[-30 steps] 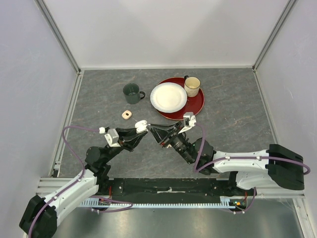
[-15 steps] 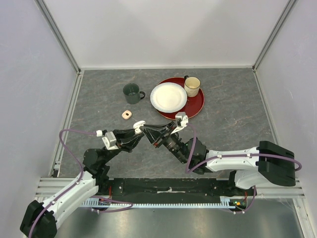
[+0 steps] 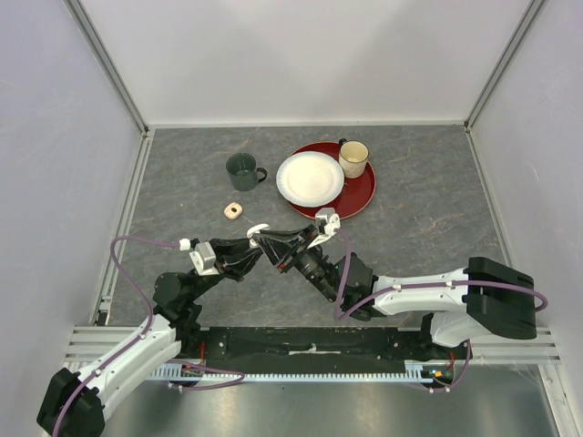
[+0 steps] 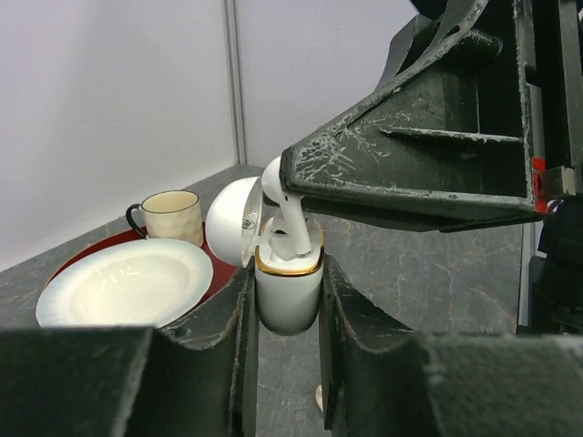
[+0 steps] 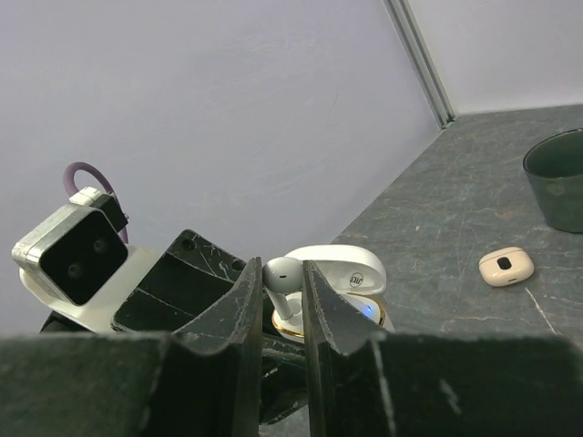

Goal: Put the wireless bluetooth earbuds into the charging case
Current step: Place the earbud in the charging case.

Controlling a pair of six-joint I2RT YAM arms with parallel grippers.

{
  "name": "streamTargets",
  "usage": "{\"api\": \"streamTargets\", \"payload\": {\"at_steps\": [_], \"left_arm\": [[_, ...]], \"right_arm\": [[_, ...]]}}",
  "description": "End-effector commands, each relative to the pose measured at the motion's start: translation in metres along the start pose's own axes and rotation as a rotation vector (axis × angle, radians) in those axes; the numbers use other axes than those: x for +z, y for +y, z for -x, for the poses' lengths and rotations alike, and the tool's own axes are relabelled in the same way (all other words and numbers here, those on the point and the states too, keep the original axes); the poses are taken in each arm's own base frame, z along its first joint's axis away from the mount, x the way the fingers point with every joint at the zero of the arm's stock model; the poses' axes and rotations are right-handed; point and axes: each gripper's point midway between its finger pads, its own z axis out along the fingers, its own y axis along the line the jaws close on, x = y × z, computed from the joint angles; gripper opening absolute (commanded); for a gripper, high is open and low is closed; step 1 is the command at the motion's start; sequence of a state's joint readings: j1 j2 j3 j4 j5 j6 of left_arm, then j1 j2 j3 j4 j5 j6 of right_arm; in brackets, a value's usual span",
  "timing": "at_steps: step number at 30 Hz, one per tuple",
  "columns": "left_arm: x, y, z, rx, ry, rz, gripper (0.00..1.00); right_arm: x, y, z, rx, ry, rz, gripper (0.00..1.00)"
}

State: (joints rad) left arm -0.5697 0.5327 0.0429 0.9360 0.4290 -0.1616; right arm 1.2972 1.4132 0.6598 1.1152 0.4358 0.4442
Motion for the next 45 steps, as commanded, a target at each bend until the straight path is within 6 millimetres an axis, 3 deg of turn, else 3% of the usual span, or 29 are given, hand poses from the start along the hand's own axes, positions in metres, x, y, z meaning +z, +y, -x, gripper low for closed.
{"api": "streamTargets", "payload": {"at_steps": [1,19,36,45], "left_arm": [[0.004,-0.004,0.014,0.055,-0.038,-0.032,0.02],[0.005,-0.002,0.03,0.039,-0.102,-0.012,0.02],[0.004,0.008,0.043,0.038,-0.155,0.051,0.02],[0.005,0.004,0.041,0.038,-0.143,0.027,0.02]], "right_arm": [[0.008,0.009,0.013,0.001,-0.062,0.008,0.0],[0.0,-0.003,-0.009,-0.075,-0.003,-0.033,0.0],[-0.008,0.007,-0.023,-0.179,0.067,-0.047,0.0],[-0.007,0.006,-0.02,-0.176,0.063,-0.064,0.15]]}}
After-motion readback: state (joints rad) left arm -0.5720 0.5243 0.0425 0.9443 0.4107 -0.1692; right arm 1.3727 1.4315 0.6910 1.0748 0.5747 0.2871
